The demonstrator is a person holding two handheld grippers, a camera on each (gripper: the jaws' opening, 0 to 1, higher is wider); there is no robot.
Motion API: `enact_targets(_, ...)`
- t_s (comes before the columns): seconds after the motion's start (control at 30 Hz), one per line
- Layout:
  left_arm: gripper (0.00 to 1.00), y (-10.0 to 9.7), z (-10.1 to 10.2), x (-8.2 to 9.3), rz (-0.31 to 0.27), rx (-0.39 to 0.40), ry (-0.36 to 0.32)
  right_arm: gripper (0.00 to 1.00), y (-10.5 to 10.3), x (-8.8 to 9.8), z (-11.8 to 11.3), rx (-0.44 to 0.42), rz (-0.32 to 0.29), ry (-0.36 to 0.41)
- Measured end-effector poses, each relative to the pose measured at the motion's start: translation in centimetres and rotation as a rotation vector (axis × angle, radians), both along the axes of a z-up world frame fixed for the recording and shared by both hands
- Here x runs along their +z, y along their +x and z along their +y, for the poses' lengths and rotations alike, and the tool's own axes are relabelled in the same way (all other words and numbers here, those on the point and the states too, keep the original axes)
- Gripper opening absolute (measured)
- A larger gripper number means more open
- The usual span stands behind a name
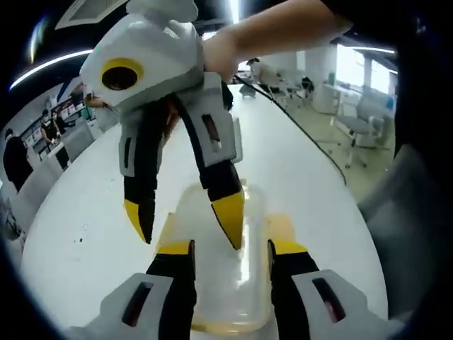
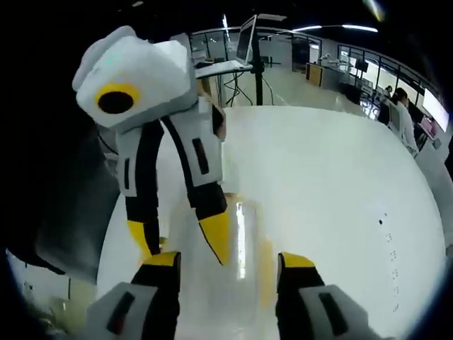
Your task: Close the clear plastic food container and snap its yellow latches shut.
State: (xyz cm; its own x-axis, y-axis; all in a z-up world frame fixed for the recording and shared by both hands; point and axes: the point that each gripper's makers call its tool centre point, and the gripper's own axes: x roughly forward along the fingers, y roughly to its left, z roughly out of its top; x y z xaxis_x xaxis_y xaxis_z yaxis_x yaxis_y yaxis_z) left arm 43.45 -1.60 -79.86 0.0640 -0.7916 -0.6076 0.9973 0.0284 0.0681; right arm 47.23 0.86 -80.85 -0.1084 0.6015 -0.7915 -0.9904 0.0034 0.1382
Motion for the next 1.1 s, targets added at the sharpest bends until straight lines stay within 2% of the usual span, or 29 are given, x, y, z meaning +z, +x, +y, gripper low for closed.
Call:
enact_targets(0.17, 0.45, -0.4, -0.3, -0.3, -0.051, -0.002, 0.025, 0.55, -0.3, -1.2, -0.5, 0.030, 0.011, -0.055)
enact_targets(0.27, 0.45, -0.5, -0.3, -0.6, -0.105, 0.008, 0.047, 0.54, -0.4, -1.1, -0.2, 0.037, 0.014, -0.052)
enact_targets(0.33, 0.44, -0.7, -0.2, -1.4, -0.121, 0.011, 0.075, 0.53, -0.2, -1.1, -0.1, 0.041, 0.021, -0.061)
enact_targets(0.37, 0.44, -0.8, -0.1, -1.8, -0.141, 0.012, 0.090, 0.53, -0.2, -1.1, -0.1, 0.041, 0.025, -0.064)
enact_targets(0.4, 0.44, -0.6, -0.3, -1.6, -0.182, 0.009, 0.076, 0.53, -0.2, -1.2, -0.1, 0.040, 0.033, -0.068)
enact_targets(0.47, 0.44, -0.7, -0.2, -1.8, -0.203, 0.022, 0.095, 0.53, -0.1, -1.2, -0.2, 0.043, 0.048, -0.075)
enact_targets(0.53, 0.44, -0.5, -0.3, -2.0, -0.284, 0.001, 0.120, 0.53, -0.1, -1.3, -0.2, 0.047, 0.058, -0.079)
enact_targets(0.57, 0.44, -0.4, -0.2, -2.1, -0.305, 0.000, 0.131, 0.53, -0.1, -1.3, -0.3, 0.048, 0.063, -0.083)
enact_targets(0.63, 0.42, -0.7, -0.3, -2.1, -0.289, 0.018, 0.126, 0.52, -0.1, -1.4, -0.2, 0.055, 0.072, -0.095)
enact_targets(0.7, 0.42, -0.5, -0.2, -2.1, -0.299, 0.021, 0.132, 0.52, -0.2, -1.4, -0.2, 0.068, 0.084, -0.102)
enact_targets(0.8, 0.40, -0.4, -0.3, -2.1, -0.305, 0.020, 0.133, 0.51, -0.1, -1.4, -0.3, 0.083, 0.097, -0.112)
enact_targets(0.83, 0.38, -0.8, -0.5, -2.4, -0.301, -0.001, 0.136, 0.50, -0.2, -1.6, -0.4, 0.084, 0.104, -0.125)
enact_targets(0.87, 0.38, -0.6, -0.1, -1.7, -0.314, 0.025, 0.126, 0.50, -0.2, -1.5, -0.4, 0.089, 0.105, -0.133)
enact_targets(0.9, 0.38, -0.7, 0.1, -1.4, -0.314, 0.015, 0.132, 0.50, -0.2, -1.5, -0.4, 0.096, 0.109, -0.144)
enact_targets(0.93, 0.38, -0.6, -0.4, -1.9, -0.314, 0.017, 0.134, 0.50, -0.2, -1.5, -0.4, 0.095, 0.119, -0.151)
enact_targets(0.97, 0.38, -0.7, -0.6, -2.1, -0.308, 0.012, 0.126, 0.48, -0.6, -1.6, -1.1, 0.091, 0.168, -0.203)
enact_targets(1.0, 0.37, -0.6, -0.9, -2.4, -0.314, 0.013, 0.122, 0.47, -0.2, -1.5, -0.7, 0.110, 0.150, -0.189)
enact_targets(1.1, 0.37, -0.5, -0.8, -2.1, -0.313, 0.022, 0.108, 0.44, 0.0, -1.7, -0.6, 0.115, 0.181, -0.212)
